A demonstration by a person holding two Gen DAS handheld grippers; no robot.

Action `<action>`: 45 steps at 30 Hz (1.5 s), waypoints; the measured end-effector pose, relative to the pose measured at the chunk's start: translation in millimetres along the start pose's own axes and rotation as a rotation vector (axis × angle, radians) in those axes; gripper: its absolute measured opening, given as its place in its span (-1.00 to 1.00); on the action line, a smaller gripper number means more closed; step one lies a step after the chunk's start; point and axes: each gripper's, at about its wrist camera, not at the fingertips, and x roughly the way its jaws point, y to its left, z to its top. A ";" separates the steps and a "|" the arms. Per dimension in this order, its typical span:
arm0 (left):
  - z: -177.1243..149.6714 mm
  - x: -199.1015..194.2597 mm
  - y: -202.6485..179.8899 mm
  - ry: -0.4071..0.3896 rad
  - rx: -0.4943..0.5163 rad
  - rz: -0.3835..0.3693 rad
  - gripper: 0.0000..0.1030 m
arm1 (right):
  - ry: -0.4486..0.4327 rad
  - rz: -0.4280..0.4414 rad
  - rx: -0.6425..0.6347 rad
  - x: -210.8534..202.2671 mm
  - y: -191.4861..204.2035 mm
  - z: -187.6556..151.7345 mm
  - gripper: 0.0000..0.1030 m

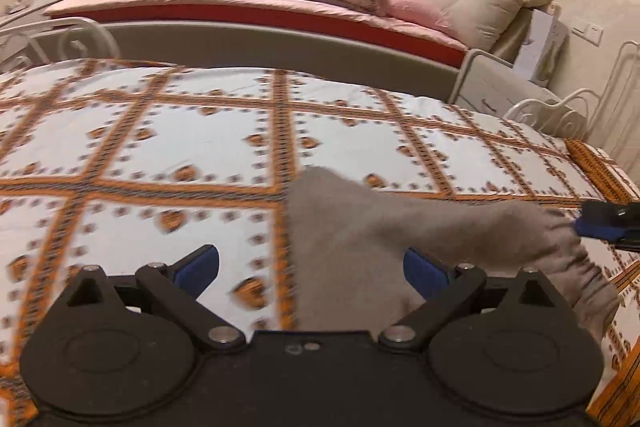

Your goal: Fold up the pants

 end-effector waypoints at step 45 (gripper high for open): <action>-54.7 -16.5 -2.6 0.251 0.160 -0.061 0.89 | 0.312 -0.197 -0.067 -20.8 -25.3 -67.8 0.65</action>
